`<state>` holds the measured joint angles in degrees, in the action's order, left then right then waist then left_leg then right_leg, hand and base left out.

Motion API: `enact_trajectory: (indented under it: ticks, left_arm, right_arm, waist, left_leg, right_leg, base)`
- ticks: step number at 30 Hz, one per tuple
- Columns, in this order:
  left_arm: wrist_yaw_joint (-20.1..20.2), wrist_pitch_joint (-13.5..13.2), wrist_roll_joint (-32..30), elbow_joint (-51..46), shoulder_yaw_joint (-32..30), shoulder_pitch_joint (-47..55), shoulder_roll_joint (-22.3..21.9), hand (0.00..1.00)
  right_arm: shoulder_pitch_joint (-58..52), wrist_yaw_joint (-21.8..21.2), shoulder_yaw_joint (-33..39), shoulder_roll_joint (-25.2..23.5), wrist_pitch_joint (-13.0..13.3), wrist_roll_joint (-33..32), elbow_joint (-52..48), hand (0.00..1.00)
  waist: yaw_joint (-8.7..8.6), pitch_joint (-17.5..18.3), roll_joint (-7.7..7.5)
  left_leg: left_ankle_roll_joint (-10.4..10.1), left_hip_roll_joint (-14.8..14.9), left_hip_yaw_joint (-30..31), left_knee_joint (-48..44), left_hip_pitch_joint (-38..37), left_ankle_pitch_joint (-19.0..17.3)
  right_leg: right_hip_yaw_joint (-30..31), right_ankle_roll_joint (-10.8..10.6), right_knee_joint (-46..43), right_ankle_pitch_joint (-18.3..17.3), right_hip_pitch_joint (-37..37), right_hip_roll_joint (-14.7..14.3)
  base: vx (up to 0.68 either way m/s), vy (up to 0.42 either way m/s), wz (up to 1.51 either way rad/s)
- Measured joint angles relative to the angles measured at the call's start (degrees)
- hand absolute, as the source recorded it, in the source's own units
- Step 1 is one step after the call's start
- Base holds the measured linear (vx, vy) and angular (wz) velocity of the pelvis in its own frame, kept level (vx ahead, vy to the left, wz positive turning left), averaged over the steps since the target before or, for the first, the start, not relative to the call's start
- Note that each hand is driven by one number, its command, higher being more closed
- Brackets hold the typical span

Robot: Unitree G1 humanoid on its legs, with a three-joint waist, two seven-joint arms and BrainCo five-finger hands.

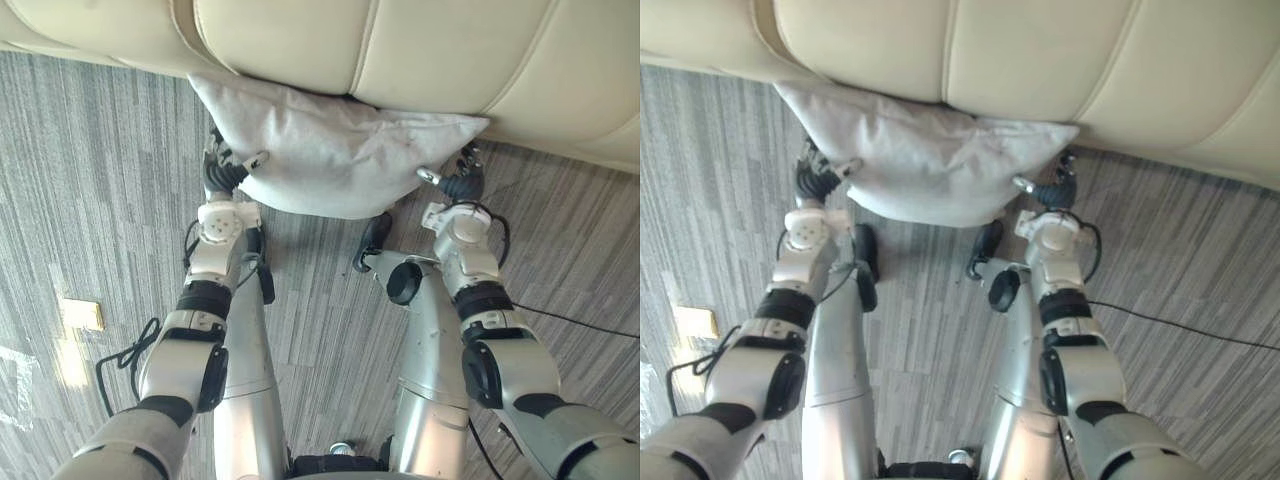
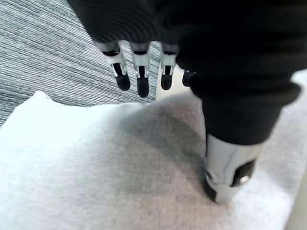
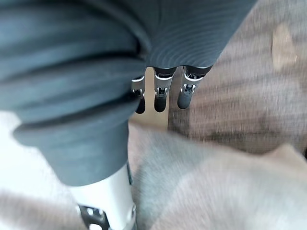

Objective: Pick up cushions and gather them together orderly.

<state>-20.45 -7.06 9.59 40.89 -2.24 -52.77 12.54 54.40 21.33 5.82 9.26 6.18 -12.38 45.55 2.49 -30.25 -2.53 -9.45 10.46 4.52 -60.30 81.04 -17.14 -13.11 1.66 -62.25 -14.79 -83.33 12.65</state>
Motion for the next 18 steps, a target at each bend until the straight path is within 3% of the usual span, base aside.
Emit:
enact_trajectory:
  ticks: [11,15,18]
  left_arm:
    - [-8.50,0.10,0.77,-8.01,2.84,-0.42,-1.43,1.00]
    - [-9.44,0.04,0.81,-12.61,5.50,4.45,-1.60,1.00]
    - [-9.35,-1.65,0.80,-17.35,8.07,11.66,-3.09,1.00]
  right_arm:
    - [-0.24,3.82,-3.70,-1.67,0.60,-1.27,-7.22,1.00]
    - [-6.11,3.82,-5.37,-2.65,0.58,-1.35,-13.47,1.00]
    - [-14.54,3.78,-6.38,-3.09,2.19,-1.38,-21.29,1.00]
  waist:
    - [-0.30,0.06,0.04]
    - [-0.20,0.28,0.08]
    - [-0.20,2.68,0.15]
  left_leg:
    - [-1.58,-0.83,1.08,1.48,2.43,2.41]
    - [-1.89,-0.29,1.32,2.49,-2.05,2.61]
    - [-1.90,0.06,0.93,5.39,-7.37,3.06]
  right_leg:
    - [-0.12,0.26,-0.85,0.10,-2.99,0.30]
    - [-0.72,1.31,0.87,0.71,1.85,-0.44]
    - [-0.86,1.19,4.34,0.73,7.37,-1.41]
  base:
    - [-0.03,0.010,0.08]
    - [0.00,0.005,-0.09]
    - [0.00,0.016,-0.08]
